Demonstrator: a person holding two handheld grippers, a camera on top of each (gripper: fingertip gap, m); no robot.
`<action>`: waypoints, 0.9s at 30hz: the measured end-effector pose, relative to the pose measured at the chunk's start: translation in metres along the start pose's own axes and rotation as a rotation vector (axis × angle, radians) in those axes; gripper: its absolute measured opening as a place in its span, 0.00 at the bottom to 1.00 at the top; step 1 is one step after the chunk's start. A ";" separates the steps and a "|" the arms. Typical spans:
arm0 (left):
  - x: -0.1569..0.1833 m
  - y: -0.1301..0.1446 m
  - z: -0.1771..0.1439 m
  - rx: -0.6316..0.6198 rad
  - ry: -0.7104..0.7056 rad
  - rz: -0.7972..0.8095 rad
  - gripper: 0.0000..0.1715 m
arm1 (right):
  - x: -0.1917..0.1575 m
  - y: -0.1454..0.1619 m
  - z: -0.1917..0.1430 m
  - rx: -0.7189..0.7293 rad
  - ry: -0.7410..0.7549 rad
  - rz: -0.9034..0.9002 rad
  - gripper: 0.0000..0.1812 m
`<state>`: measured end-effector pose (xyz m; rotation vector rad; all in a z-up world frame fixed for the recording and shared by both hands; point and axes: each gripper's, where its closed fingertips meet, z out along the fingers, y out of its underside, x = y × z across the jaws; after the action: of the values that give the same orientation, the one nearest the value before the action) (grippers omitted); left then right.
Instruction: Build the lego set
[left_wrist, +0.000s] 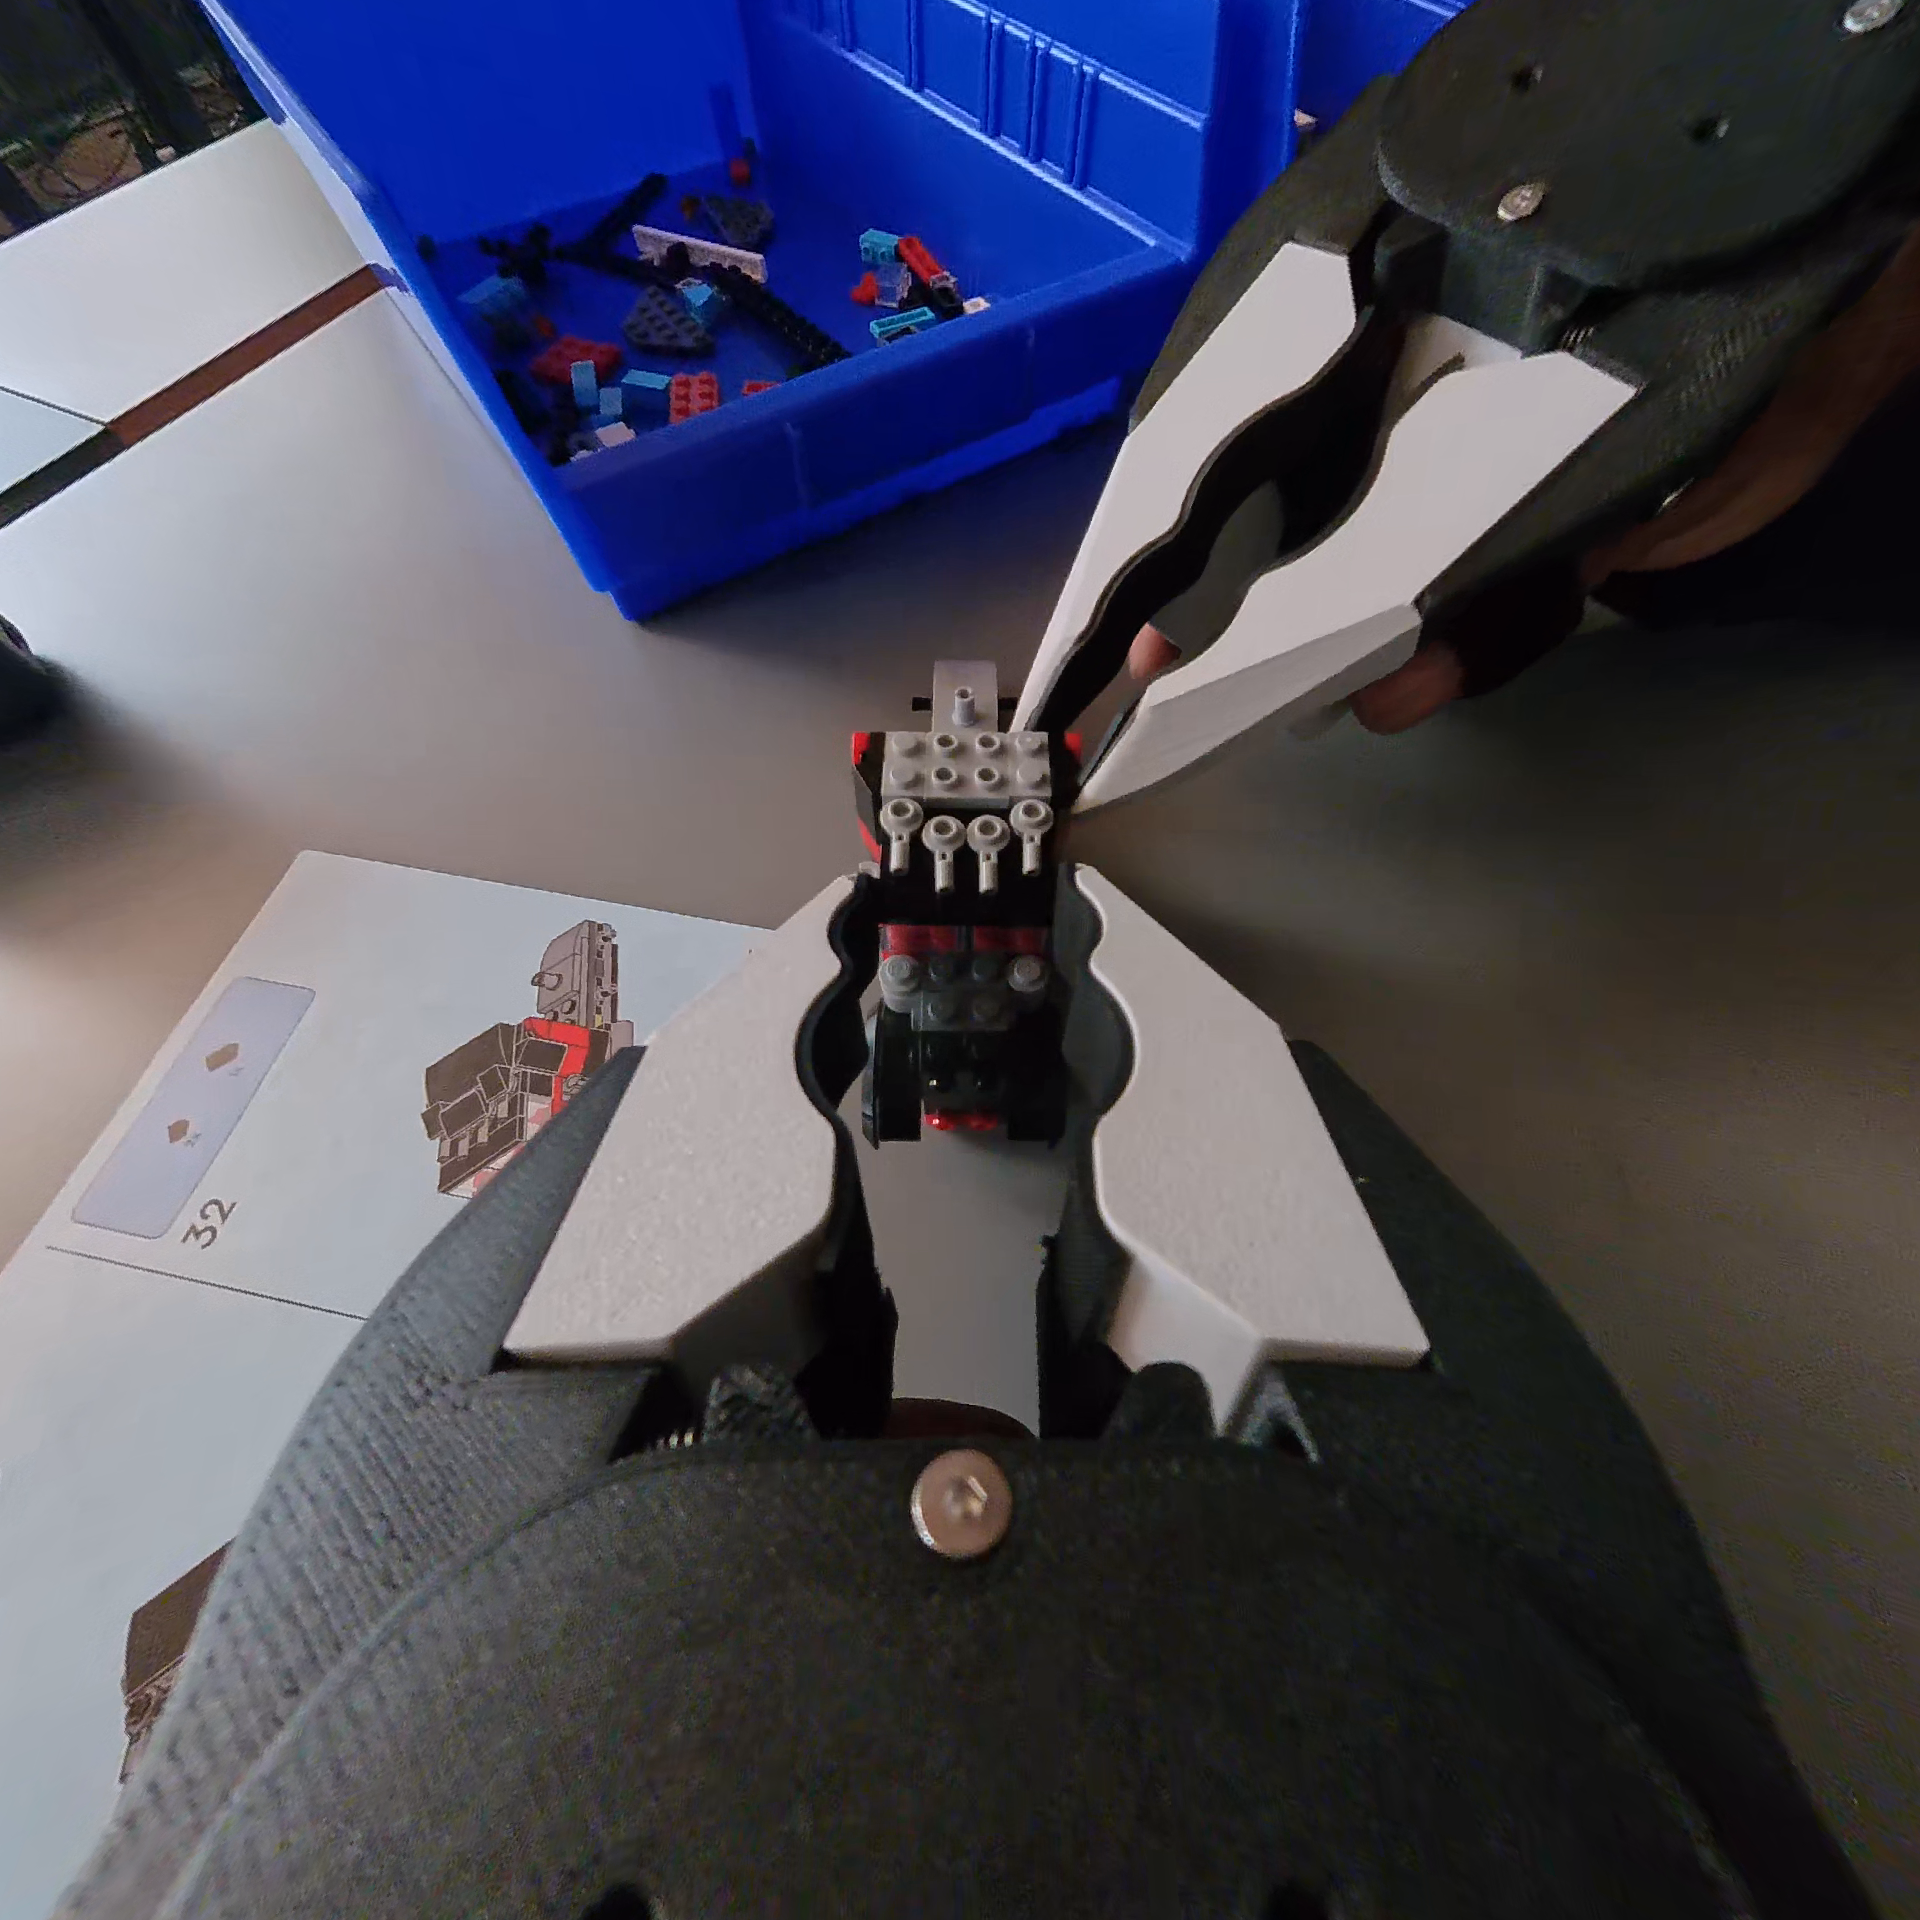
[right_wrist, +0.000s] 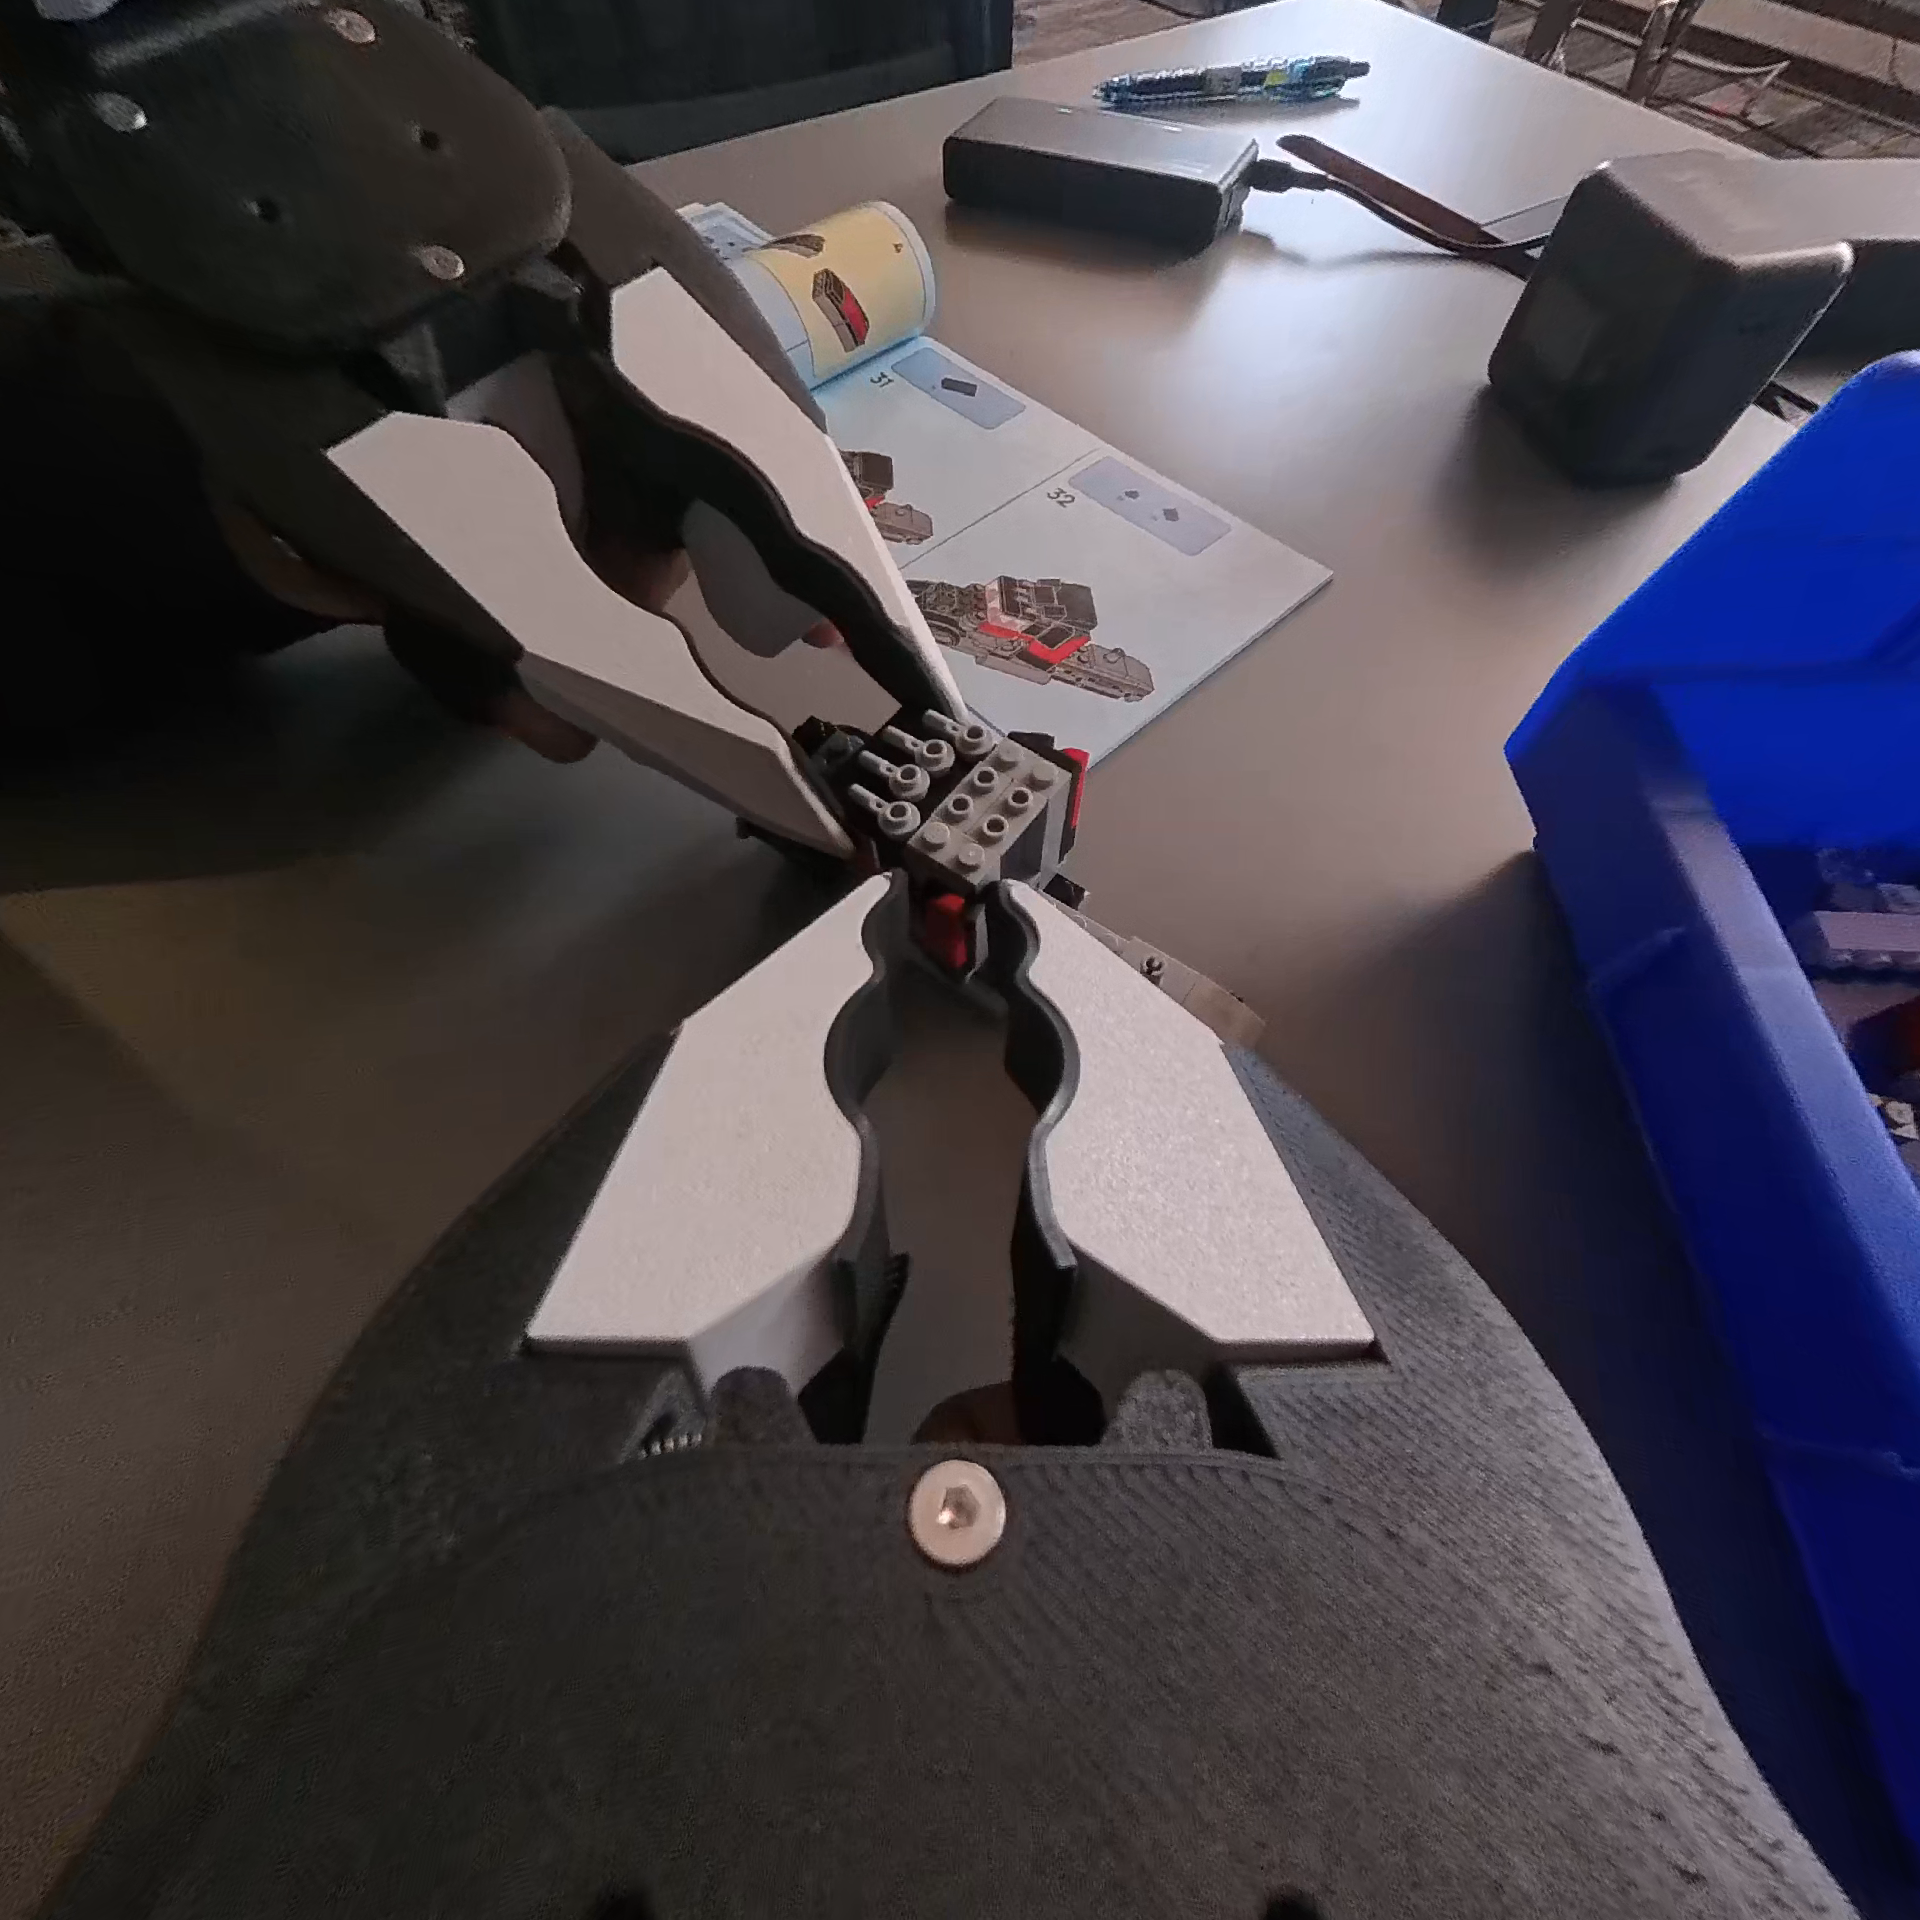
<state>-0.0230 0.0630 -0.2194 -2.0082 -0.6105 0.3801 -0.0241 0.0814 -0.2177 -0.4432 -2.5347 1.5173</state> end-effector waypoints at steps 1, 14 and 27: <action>0.000 0.000 0.000 0.000 -0.001 0.000 0.20 | 0.000 0.000 0.000 -0.001 0.001 -0.001 0.08; -0.012 0.001 -0.046 0.143 -0.023 -0.160 0.31 | 0.008 -0.005 -0.011 0.070 -0.020 0.122 0.21; -0.032 0.026 -0.125 0.306 -0.197 -0.339 0.34 | 0.019 -0.010 -0.017 0.131 -0.025 0.220 0.25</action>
<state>0.0194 -0.0551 -0.1811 -1.5536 -0.9398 0.4375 -0.0388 0.0976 -0.2012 -0.7075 -2.4527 1.7620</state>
